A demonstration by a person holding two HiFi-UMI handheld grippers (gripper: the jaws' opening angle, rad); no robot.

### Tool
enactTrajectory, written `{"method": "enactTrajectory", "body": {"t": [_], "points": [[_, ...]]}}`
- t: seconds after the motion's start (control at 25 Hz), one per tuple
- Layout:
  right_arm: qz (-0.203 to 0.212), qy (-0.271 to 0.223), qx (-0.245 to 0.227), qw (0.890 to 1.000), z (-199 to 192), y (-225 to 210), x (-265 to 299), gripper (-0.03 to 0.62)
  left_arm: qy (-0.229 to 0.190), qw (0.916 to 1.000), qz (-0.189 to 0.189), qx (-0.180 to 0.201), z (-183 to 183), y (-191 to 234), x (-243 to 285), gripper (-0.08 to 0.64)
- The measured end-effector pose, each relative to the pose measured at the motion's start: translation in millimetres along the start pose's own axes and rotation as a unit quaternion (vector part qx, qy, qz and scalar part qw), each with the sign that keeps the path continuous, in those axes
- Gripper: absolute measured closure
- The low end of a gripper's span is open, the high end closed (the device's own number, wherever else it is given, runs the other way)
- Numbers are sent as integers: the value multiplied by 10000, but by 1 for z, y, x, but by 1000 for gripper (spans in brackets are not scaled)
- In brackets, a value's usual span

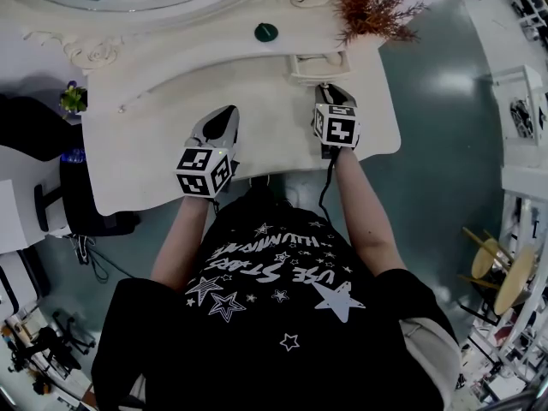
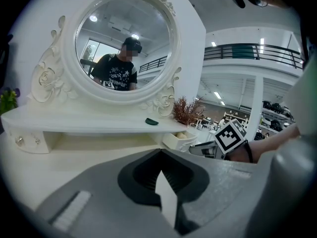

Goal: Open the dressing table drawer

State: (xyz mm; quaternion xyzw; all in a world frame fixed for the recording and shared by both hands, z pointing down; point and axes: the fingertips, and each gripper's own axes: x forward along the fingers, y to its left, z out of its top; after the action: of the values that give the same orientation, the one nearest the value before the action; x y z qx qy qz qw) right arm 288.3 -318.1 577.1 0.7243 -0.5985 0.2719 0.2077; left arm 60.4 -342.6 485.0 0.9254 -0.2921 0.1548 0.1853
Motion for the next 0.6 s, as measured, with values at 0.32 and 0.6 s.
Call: {"method": "enactTrajectory", "body": {"t": [0.32,0.6], "points": [[4,33,-15,10000,-4,0,-2,469,-7,10000,19,-17,0,-1,-2,558],[39,21,-83,10000,-5,1,-1,466,3,10000,52,-22,-4,-2,-3,558]]}}
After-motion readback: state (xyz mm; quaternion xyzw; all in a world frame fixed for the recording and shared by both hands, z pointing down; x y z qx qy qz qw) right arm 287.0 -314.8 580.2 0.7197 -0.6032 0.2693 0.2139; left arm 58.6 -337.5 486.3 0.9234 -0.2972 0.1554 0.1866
